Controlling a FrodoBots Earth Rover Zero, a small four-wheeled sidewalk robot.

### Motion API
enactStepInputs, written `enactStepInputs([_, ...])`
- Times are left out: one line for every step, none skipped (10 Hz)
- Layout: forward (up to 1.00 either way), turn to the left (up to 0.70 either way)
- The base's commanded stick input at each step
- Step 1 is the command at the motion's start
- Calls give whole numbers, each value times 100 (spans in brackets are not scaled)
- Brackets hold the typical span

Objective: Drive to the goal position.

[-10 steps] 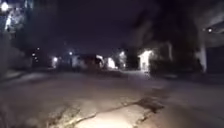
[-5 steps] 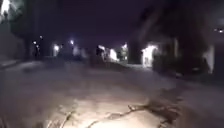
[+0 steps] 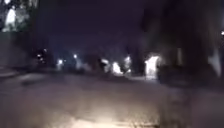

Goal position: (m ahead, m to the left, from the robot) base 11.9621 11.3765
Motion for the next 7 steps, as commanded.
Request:
enactStepInputs([70, 35])
enactStepInputs([70, 35])
enactStepInputs([70, 27])
enactStepInputs([70, 4])
enactStepInputs([70, 0])
enactStepInputs([70, 0])
enactStepInputs([70, 0])
